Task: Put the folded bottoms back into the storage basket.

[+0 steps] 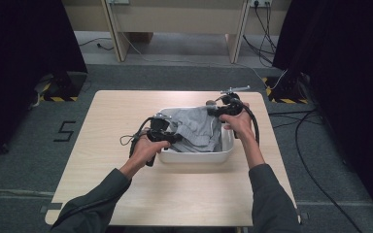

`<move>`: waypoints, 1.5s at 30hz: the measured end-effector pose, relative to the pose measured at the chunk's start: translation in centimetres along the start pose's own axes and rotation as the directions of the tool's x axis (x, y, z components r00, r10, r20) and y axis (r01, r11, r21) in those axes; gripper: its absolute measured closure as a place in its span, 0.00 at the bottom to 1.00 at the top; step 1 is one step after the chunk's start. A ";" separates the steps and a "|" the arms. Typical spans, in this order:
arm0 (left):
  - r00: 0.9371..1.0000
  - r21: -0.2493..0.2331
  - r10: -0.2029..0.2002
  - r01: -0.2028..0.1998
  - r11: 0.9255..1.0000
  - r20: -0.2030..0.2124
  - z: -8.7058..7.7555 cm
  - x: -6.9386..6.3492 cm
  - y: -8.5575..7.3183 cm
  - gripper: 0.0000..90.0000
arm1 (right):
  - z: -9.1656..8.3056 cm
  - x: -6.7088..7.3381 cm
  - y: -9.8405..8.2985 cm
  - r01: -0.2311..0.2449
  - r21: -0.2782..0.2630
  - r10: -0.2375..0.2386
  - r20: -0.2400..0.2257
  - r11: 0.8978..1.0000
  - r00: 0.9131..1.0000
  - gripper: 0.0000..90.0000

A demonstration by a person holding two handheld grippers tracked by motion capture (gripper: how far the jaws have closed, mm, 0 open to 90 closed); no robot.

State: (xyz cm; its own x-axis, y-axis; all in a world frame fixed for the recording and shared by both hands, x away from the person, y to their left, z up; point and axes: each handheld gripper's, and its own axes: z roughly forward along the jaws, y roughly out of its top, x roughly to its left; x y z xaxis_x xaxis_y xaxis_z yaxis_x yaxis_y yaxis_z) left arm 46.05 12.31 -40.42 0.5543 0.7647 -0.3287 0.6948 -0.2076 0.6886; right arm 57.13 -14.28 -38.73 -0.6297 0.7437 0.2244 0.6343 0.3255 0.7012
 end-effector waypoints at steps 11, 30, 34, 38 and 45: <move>1.000 0.057 -0.005 0.007 0.998 -0.025 0.5 0.4 -0.4 0.84 | 1.7 0.4 -0.5 0.010 0.068 -0.012 0.033 0.998 0.999 0.79; 0.999 0.028 -0.002 0.003 1.000 -0.044 -1.3 1.0 0.1 0.78 | 1.7 0.8 -0.7 0.005 0.143 -0.018 0.090 0.990 0.996 0.69; 0.999 0.025 -0.001 0.003 1.000 -0.044 -1.4 1.1 -0.1 0.78 | 1.4 0.6 -0.8 0.008 0.156 -0.025 0.107 0.988 0.994 0.71; 0.999 0.016 -0.006 0.006 1.000 -0.045 -1.6 1.3 -0.1 0.78 | 1.1 0.4 -0.8 0.001 0.173 -0.024 0.136 0.985 0.990 0.73; 0.999 0.002 -0.010 0.010 1.000 -0.044 -2.0 1.5 -0.1 0.78 | -0.2 0.0 -0.6 -0.011 0.137 -0.010 0.148 0.990 0.989 0.71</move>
State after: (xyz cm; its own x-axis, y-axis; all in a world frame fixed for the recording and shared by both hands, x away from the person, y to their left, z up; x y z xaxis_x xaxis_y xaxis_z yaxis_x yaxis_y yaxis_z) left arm 45.90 14.70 -39.69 0.5267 0.7926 -0.3072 0.7013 -0.2010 0.6840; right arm 56.69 -14.57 -39.02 -0.5622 0.8190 0.1148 0.6967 0.3943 0.5993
